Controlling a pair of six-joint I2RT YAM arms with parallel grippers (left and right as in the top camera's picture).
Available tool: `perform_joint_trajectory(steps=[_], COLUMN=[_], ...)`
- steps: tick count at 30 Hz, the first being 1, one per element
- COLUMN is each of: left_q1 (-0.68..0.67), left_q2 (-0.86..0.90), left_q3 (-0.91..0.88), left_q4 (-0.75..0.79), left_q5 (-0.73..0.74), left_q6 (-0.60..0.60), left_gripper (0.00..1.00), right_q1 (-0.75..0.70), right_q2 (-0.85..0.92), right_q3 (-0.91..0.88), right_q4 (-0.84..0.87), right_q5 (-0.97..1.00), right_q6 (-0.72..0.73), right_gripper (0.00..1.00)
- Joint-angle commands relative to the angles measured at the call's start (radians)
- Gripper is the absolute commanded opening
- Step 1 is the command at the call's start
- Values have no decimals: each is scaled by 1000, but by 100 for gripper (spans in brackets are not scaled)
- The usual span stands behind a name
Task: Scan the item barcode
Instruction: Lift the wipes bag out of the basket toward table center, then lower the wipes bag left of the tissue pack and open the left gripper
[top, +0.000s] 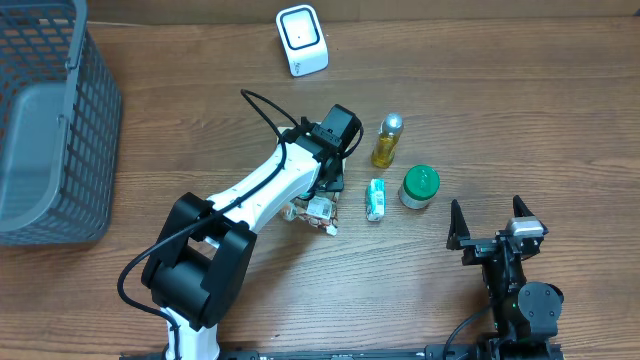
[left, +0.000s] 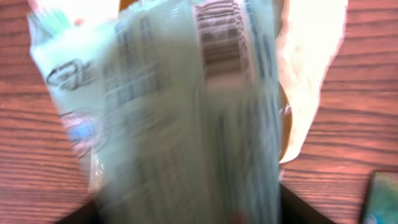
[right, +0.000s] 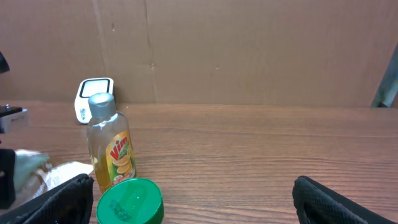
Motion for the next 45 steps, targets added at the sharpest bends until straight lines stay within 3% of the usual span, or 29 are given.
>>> perform_joint_trajectory(steps=[1, 9, 15, 23, 32, 45], left_q1=[-2, 0, 9, 10, 11, 11], left_q2=[-14, -18, -18, -17, -15, -13], left_q3=[-16, 38, 129, 132, 118, 113], left_q4=[3, -22, -99, -128, -139, -146], left_q5=[-30, -8, -8, -8, -8, -8], left_q6=[6, 163, 182, 175, 42, 38], left_gripper=[78, 81, 80, 75, 75, 75], right_q1=[5, 5, 5, 5, 5, 5], right_q2=[-6, -6, -6, -6, -6, -6], right_q3=[-11, -11, -11, -11, -11, -11], right_q4=[7, 7, 7, 7, 7, 7], right_q5=[-2, -2, -2, -2, -2, -2], right_q6=[-3, -3, -3, -3, -3, -3], right_gripper=[100, 100, 100, 100, 100, 100])
